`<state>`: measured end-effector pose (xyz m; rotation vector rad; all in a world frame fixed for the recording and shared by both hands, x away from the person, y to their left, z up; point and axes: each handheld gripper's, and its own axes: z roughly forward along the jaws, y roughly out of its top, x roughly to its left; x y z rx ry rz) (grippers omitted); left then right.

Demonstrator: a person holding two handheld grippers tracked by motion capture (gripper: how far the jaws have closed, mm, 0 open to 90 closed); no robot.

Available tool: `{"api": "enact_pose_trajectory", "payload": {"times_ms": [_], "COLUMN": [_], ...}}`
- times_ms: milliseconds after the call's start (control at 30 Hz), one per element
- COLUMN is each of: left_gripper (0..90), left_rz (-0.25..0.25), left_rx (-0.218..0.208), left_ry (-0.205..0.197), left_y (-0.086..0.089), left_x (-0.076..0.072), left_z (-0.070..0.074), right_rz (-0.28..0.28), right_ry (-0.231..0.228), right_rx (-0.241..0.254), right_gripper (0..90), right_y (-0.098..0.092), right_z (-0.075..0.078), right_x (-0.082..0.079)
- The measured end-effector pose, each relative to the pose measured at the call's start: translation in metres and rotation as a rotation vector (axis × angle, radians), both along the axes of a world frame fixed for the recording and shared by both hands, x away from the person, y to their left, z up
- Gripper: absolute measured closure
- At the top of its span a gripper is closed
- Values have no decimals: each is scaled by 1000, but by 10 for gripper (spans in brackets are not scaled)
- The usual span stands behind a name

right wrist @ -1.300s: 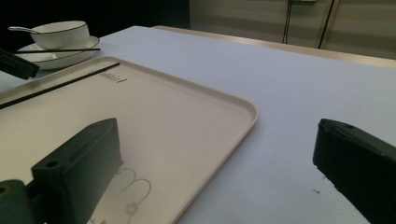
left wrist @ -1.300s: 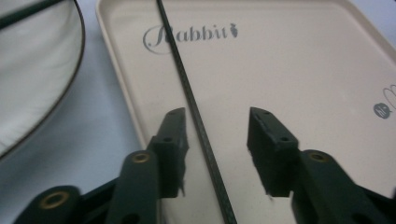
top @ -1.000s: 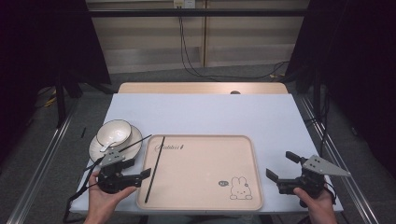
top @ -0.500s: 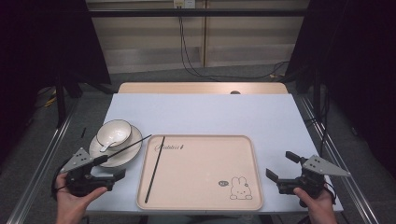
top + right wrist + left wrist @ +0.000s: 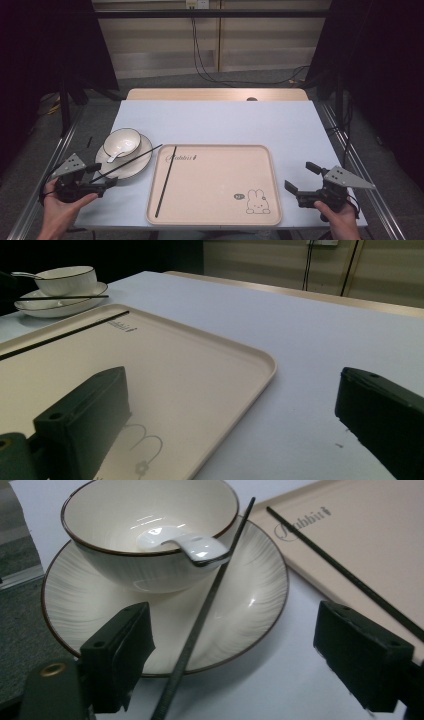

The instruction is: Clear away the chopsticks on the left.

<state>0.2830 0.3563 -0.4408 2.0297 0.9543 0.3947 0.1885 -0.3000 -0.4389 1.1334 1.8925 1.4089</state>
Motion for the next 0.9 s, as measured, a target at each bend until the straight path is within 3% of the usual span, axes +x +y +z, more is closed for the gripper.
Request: {"api": "enact_pose_trajectory", "payload": {"times_ms": [100, 167, 300, 367, 500, 700, 900], "left_gripper": [151, 155, 174, 269, 376, 587, 670], "left_rz": [-16, -23, 10, 8, -22, -69, -99], "left_rx": [4, 35, 73, 83, 118, 115, 138], "left_ry": [20, 26, -14, -17, 27, 45, 71], "left_y": [1, -3, -7, -8, -11, -12, -19], "left_x": [10, 14, 21, 24, 29, 33, 37], "left_z": [-5, -7, -8, -9, -12, -15, -15], "right_rz": [6, 3, 1, 3, 3, 6, 3], "right_ry": [0, 0, 4, 4, -1, 6, 3], "right_rx": [1, -1, 8, -1, 1, 4, 1], "right_gripper": [6, 6, 6, 6, 6, 6, 6], "right_y": [0, 0, 0, 0, 0, 0, 0], "right_z": [0, 0, 0, 0, 0, -1, -1], "right_x": [0, 0, 0, 0, 0, 0, 0]}}
